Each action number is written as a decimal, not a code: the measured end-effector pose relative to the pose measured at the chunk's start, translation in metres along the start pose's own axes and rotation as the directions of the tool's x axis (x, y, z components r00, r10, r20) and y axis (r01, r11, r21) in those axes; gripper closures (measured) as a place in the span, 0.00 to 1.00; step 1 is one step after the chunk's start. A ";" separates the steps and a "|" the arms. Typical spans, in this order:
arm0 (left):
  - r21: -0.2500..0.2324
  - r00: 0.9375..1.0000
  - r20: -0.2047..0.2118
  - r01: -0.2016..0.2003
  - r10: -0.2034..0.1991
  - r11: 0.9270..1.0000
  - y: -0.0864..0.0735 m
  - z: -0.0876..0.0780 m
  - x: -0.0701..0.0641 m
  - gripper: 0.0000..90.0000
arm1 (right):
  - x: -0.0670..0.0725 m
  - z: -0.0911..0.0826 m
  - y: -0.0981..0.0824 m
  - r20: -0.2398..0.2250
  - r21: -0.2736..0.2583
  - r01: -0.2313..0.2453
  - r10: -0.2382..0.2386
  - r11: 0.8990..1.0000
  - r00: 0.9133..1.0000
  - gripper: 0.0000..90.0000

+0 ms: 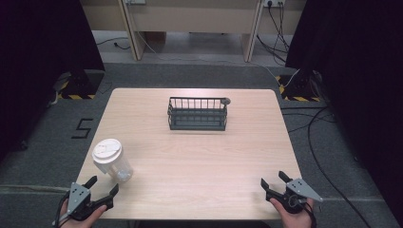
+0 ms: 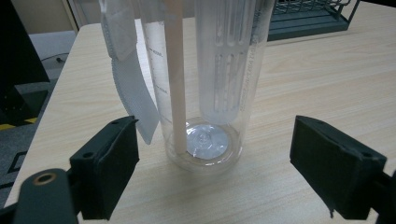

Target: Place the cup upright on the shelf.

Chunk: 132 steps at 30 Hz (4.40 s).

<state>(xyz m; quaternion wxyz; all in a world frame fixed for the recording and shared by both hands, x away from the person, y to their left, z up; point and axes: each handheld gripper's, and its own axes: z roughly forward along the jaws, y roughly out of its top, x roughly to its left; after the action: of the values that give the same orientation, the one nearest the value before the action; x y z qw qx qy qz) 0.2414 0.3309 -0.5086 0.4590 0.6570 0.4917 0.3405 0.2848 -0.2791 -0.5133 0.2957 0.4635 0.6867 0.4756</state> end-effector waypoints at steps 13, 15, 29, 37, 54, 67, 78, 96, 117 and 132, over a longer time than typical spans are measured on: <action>-0.006 1.000 0.017 -0.013 0.013 1.000 0.006 0.009 -0.009 0.17 | 0.000 0.000 0.000 -0.003 -0.003 0.001 -0.001 1.000 1.000 0.25; -0.005 1.000 0.021 -0.015 0.016 1.000 0.007 0.010 -0.011 0.17 | 0.000 0.000 0.000 -0.003 -0.005 0.000 0.000 1.000 1.000 0.25; 0.005 1.000 0.022 -0.016 0.016 1.000 0.017 0.020 -0.008 0.17 | -0.001 0.000 0.000 -0.004 -0.002 -0.006 0.006 1.000 1.000 0.25; 0.012 1.000 0.010 0.001 -0.001 1.000 0.019 0.035 0.001 0.16 | 0.000 0.000 0.000 -0.004 -0.002 0.001 -0.001 1.000 1.000 0.24; -0.004 0.999 0.035 -0.007 0.007 1.000 0.024 0.061 0.010 0.16 | -0.001 0.000 0.000 -0.005 0.005 -0.004 0.004 1.000 1.000 0.25; -0.047 0.999 0.035 -0.008 0.010 0.999 0.023 0.064 0.010 0.19 | 0.000 0.001 0.000 -0.006 0.009 -0.001 0.002 1.000 1.000 0.25; -0.062 0.999 0.038 -0.005 0.007 0.998 0.024 0.065 0.011 0.19 | 0.000 0.001 0.001 -0.004 0.017 0.010 -0.010 1.000 1.000 0.25; -0.096 0.999 0.055 0.002 0.003 0.995 0.042 0.059 0.006 0.19 | 0.000 0.001 0.000 -0.004 0.017 0.003 -0.003 1.000 1.000 0.26; -0.145 0.998 0.066 -0.004 0.014 0.989 0.069 0.068 -0.002 0.20 | 0.000 0.001 0.000 -0.006 0.015 -0.005 0.005 1.000 1.000 0.26; -0.171 0.995 0.088 -0.023 0.038 0.985 0.084 0.079 -0.017 0.20 | 0.000 0.001 0.000 -0.007 0.016 -0.001 0.001 1.000 1.000 0.26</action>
<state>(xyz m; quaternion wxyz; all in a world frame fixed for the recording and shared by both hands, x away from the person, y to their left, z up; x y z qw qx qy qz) 0.3353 0.2852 -0.4570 0.5301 0.6376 0.4293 0.3580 0.2859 -0.2788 -0.5133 0.2892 0.4648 0.6912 0.4717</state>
